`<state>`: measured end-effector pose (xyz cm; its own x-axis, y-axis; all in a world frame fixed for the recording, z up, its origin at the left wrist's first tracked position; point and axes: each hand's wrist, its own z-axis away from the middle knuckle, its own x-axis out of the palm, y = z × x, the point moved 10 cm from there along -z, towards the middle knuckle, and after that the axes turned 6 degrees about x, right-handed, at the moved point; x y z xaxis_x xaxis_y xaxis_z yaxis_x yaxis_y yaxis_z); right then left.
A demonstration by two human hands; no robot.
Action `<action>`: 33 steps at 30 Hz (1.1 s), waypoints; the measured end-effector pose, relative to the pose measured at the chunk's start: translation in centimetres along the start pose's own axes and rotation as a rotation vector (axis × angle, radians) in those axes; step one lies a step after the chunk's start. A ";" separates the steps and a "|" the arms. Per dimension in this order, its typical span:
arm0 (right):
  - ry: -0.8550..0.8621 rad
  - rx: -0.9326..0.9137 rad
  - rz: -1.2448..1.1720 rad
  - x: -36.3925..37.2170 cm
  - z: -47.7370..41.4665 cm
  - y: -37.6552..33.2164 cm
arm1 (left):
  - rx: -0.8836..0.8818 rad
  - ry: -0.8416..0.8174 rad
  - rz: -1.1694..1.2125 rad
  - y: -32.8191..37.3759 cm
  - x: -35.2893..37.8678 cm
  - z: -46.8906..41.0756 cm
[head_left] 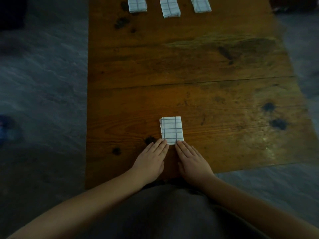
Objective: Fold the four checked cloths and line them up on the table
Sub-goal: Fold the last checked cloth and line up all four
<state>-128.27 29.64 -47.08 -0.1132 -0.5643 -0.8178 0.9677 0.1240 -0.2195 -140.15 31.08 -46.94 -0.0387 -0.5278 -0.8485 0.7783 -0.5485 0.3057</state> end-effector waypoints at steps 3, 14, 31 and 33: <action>0.021 0.006 0.002 -0.2 -0.2 0.0 | -0.010 0.006 -0.025 -0.1 0.2 -0.1; 0.024 -0.023 0.063 -0.1 -0.4 -0.3 | -0.013 0.016 -0.049 0.7 0.5 -1.2; 0.039 -0.001 -0.020 -1.2 0.2 1.2 | 0.122 0.088 -0.035 1.9 -1.8 -1.6; 0.034 -0.005 -0.030 -1.2 0.0 1.2 | 0.153 0.039 -0.053 2.7 -1.2 -2.7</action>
<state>-126.96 30.49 -46.33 -0.1502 -0.5398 -0.8283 0.9625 0.1116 -0.2472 -136.32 31.91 -46.27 -0.0504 -0.4720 -0.8801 0.6708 -0.6689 0.3203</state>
